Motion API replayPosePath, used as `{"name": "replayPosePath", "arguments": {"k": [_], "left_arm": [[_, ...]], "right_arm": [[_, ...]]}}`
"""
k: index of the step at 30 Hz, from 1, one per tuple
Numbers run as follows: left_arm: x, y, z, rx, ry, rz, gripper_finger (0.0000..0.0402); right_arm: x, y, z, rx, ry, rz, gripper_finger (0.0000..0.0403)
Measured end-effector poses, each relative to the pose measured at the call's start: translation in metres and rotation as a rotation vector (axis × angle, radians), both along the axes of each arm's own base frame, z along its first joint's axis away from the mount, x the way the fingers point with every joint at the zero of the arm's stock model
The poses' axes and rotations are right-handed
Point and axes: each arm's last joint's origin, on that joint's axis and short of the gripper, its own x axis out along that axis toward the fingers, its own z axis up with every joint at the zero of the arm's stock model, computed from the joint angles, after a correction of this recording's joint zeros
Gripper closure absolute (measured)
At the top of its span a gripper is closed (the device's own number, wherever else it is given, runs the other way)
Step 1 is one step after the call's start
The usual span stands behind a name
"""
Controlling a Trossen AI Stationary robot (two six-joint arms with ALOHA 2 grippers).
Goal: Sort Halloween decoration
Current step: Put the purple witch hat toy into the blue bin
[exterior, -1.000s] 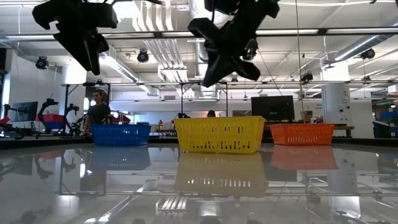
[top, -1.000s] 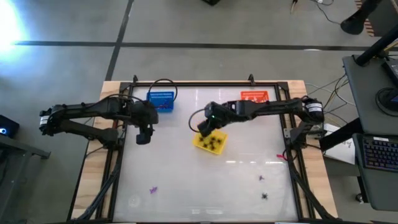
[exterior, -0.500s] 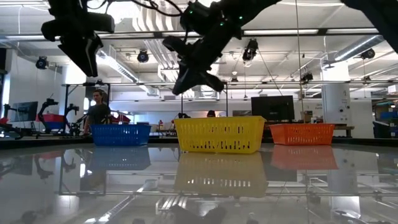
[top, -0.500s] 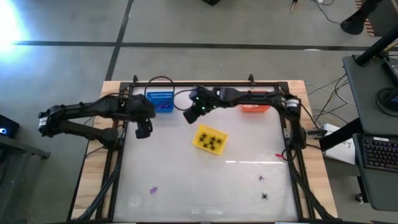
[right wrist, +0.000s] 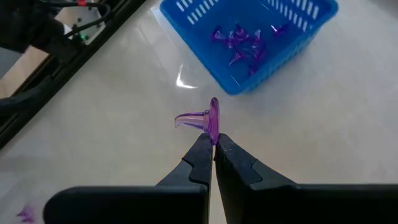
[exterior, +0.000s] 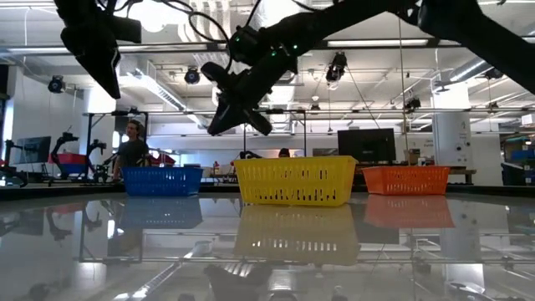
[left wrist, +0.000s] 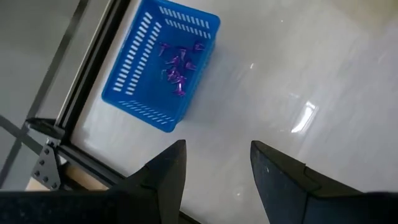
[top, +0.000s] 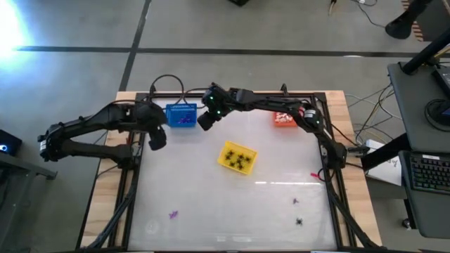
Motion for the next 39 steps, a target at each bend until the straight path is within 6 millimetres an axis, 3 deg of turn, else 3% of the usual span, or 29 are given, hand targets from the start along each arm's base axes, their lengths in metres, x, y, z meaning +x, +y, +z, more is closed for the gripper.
{"name": "replayPosePath", "arguments": {"k": [11,26,39], "left_arm": [[-0.003,0.003,0.001,0.014,-0.025,0.095,0.0239],[-0.003,0.003,0.001,-0.013,-0.061,0.174,0.0239],[0.0,0.004,0.001,-0.025,-0.081,0.213,0.0239]], "right_arm": [[0.02,-0.027,-0.015,-0.009,-0.054,0.051,0.0394],[0.04,-0.042,-0.037,-0.03,-0.098,0.066,0.0394],[0.045,-0.044,-0.036,-0.057,-0.161,0.065,0.0394]]}}
